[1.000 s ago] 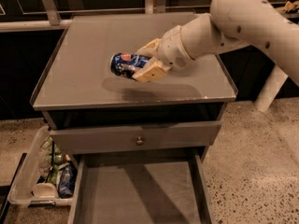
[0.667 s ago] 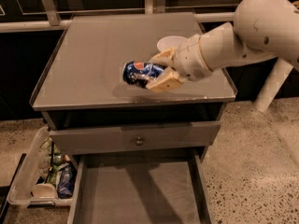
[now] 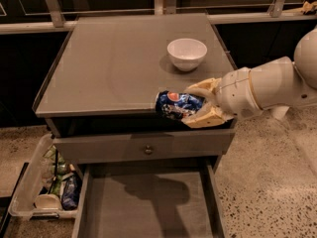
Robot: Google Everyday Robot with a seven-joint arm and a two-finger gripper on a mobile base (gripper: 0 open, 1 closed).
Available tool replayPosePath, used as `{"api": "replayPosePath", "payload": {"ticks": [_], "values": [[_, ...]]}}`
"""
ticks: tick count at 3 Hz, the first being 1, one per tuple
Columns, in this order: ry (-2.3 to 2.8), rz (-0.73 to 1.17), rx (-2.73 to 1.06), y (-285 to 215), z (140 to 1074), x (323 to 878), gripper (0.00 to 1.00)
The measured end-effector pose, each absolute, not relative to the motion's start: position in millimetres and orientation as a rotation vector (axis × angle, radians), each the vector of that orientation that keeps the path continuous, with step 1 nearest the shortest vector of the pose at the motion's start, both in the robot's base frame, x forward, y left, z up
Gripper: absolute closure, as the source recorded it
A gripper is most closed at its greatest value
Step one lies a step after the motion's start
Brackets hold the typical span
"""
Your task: Place pepsi can into middle drawer
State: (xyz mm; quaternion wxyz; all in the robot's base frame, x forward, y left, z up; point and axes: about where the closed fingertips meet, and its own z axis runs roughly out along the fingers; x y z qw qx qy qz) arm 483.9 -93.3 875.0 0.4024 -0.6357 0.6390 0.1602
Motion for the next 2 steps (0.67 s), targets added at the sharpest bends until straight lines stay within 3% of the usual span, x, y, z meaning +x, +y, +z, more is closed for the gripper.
{"api": "replayPosePath", "payload": {"ticks": [2], "values": [[1.659,0.441,-1.612,-82.8,850.5,493.9,1.0]]}}
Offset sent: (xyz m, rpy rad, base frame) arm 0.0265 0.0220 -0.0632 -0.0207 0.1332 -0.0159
